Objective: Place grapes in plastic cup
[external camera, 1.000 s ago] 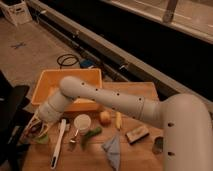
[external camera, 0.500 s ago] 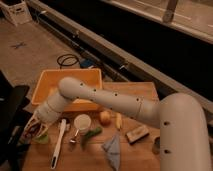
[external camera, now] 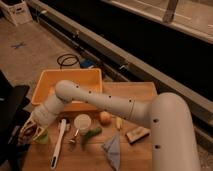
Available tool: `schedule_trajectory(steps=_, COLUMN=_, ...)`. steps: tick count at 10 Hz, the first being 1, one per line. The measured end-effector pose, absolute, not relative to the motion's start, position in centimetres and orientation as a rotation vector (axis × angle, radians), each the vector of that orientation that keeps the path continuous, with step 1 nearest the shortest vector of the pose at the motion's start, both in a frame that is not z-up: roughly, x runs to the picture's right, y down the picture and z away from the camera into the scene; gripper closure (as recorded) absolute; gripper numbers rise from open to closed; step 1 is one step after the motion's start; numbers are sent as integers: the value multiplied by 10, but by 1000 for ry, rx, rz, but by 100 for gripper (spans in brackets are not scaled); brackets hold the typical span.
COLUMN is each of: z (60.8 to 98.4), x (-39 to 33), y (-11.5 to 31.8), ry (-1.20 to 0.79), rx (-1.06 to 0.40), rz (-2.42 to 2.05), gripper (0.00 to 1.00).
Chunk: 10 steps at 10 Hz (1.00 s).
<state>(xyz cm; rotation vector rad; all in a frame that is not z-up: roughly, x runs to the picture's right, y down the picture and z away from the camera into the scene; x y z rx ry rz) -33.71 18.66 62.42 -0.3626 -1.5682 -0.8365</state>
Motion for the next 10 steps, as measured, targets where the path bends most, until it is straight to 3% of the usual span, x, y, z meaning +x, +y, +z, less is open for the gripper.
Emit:
schedule_trajectory(steps=4, z=645, x=-345, y=191, ry=-1564, rx=-380, rz=-792, gripper=100)
schedule_trajectory(steps=8, z=666, x=-349, y=192, ry=-1536, rx=-426, rz=-756, gripper=65)
schedule_trajectory(steps=10, z=680, x=-349, y=198, ry=-1522, rx=-465, rz=-728, gripper=44)
